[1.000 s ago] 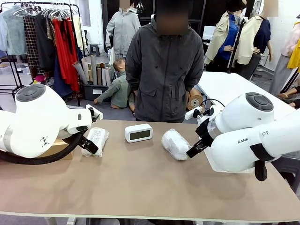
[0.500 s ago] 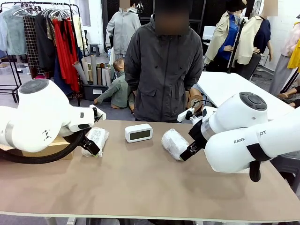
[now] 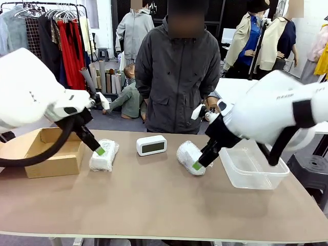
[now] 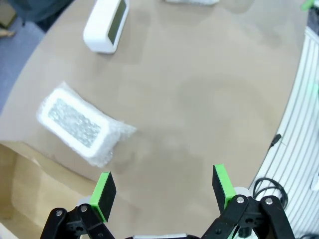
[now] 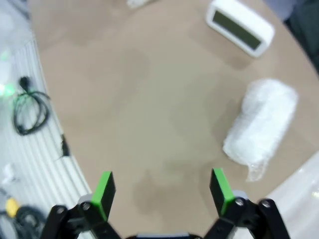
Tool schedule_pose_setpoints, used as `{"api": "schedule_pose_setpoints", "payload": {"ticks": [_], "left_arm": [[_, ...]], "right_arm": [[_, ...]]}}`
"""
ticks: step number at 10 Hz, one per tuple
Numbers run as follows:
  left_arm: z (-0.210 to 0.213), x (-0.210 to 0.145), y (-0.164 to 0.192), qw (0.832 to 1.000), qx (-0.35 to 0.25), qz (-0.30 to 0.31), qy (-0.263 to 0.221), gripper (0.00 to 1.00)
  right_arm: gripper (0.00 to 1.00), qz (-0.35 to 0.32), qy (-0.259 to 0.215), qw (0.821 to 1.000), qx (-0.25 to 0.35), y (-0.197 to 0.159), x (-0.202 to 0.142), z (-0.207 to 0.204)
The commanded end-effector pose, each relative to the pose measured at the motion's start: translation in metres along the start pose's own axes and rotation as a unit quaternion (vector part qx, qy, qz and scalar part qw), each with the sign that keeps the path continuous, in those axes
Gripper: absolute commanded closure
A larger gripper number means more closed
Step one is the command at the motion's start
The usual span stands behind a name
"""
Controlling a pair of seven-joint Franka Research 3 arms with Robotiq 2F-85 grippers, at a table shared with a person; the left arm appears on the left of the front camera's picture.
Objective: Separate and place wrapped and unwrapped clocks.
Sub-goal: Pick up the Digital clock indicated by the person.
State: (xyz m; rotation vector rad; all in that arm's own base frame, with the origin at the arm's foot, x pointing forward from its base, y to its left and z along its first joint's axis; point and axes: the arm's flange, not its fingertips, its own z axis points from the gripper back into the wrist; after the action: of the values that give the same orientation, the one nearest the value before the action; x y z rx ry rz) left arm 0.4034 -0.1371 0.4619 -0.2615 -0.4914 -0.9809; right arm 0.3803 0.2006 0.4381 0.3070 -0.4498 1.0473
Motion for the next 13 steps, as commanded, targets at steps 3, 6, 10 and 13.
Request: {"api": "schedule_pose_setpoints", "payload": {"ticks": [3,6,10,13], "left_arm": [[0.015,0.004,0.045,0.996,-0.049,-0.066,-0.034,0.0],[0.023,0.002,0.03,0.997,-0.03,-0.06,-0.03,0.0],[0.029,0.015,0.042,0.995,-0.035,-0.093,-0.022,0.0],[0.039,0.027,0.066,0.984,-0.073,-0.156,-0.054,0.0]], "right_arm": [[0.0,0.068,-0.018,0.996,0.046,-0.045,0.005,0.019],[0.0,0.055,-0.009,0.998,0.029,-0.032,0.002,0.026],[0.0,0.094,-0.033,0.994,0.053,-0.039,0.012,0.031],[0.0,0.098,-0.112,0.983,0.104,-0.071,0.036,0.06]]}}
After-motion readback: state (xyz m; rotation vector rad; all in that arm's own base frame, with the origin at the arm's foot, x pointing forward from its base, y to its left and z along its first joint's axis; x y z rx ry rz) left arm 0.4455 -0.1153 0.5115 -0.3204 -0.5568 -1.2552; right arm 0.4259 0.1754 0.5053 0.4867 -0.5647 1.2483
